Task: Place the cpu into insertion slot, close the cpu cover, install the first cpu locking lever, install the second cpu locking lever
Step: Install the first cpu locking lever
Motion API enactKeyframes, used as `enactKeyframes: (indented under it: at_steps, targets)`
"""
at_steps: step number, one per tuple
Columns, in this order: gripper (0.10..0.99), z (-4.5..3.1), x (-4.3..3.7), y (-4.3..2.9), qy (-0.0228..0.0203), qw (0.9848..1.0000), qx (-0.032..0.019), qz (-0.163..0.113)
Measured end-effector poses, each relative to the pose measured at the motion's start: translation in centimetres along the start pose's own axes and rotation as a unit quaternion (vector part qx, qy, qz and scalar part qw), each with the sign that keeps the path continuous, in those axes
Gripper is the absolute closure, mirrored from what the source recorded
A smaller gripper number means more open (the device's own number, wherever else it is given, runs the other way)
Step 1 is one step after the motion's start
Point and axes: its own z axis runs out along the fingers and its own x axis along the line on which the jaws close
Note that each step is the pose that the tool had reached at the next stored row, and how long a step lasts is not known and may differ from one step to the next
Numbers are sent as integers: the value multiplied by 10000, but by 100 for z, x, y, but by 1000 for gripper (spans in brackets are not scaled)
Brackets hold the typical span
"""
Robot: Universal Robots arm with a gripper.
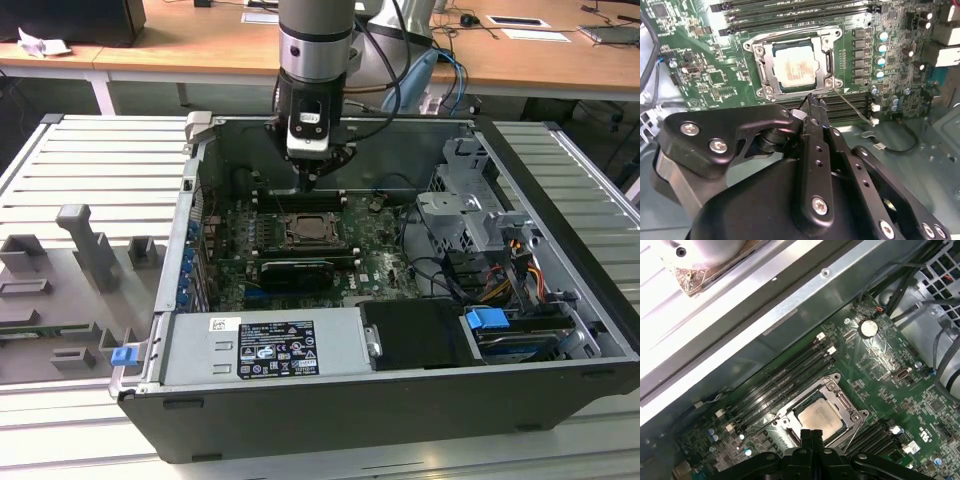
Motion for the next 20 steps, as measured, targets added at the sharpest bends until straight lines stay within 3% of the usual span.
enactKeyframes:
  at_steps: [9, 13, 16, 18, 20]
  targets:
    - [980, 0, 0, 0, 27, 9991, 14, -430]
    - [980, 0, 0, 0, 41, 9978, 21, -655]
    - [980, 0, 0, 0, 61, 9954, 31, -959]
    - [980, 1, 0, 0, 82, 9914, 42, -1306]
    - [980, 1, 0, 0, 94, 9887, 48, -1493]
